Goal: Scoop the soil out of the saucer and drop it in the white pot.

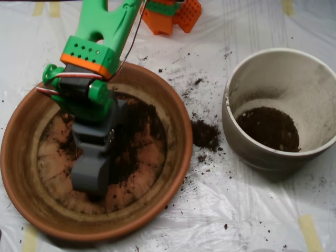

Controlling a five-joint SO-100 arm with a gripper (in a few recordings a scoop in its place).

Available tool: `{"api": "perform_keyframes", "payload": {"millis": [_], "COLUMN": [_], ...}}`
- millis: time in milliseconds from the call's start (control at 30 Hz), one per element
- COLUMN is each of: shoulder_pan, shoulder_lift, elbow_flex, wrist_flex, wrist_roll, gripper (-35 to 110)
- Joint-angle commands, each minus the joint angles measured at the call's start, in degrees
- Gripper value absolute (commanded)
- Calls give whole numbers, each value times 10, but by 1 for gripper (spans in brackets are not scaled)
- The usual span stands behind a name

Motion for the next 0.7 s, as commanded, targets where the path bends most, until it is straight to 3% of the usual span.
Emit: {"api": "perform_keyframes", "payload": {"millis": [0,233,667], "shoulder_pan": [-11,-1,-5], "shoulder_lift": [-1,25,259], "elbow_flex": [-36,16,344], "wrist_flex": [11,-3,-205], "wrist_roll": [-22,-37,-50], "gripper": [40,30,24]}}
